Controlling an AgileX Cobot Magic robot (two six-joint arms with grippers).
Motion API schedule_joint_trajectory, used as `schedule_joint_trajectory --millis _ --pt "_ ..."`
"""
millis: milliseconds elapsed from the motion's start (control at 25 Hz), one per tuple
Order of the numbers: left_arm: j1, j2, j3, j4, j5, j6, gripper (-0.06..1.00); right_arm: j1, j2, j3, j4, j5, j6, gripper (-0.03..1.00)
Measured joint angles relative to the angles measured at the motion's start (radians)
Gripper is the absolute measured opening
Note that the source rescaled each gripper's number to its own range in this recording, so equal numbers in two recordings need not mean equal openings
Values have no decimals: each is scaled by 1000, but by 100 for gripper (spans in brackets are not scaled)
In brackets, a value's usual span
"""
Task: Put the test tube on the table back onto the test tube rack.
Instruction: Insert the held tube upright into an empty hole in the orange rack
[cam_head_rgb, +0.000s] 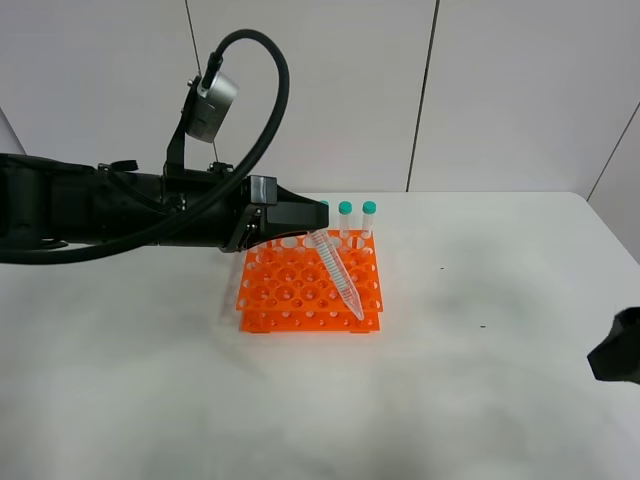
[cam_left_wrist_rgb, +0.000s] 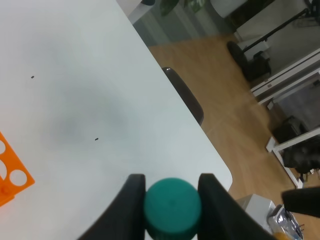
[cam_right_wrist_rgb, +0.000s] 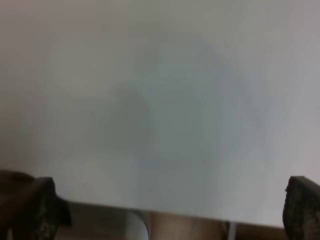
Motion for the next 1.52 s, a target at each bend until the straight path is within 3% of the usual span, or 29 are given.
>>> schedule_joint_trajectory --millis 120,480,800,1080,1360,1520 --pt "0 0 0 0 0 0 0 0 -212 80 2 -69 3 100" --pt "0 0 0 0 0 0 0 0 -624 180 -16 -99 11 100" --pt "0 0 0 0 0 0 0 -3 -664 180 -13 -99 11 100" --pt "0 0 0 2 0 0 0 -97 -749 180 -5 -100 12 100" --pt "0 0 0 2 0 0 0 -100 -778 180 2 -99 12 100" --pt "0 -3 -15 0 0 1 0 -53 -778 180 2 -99 12 100"
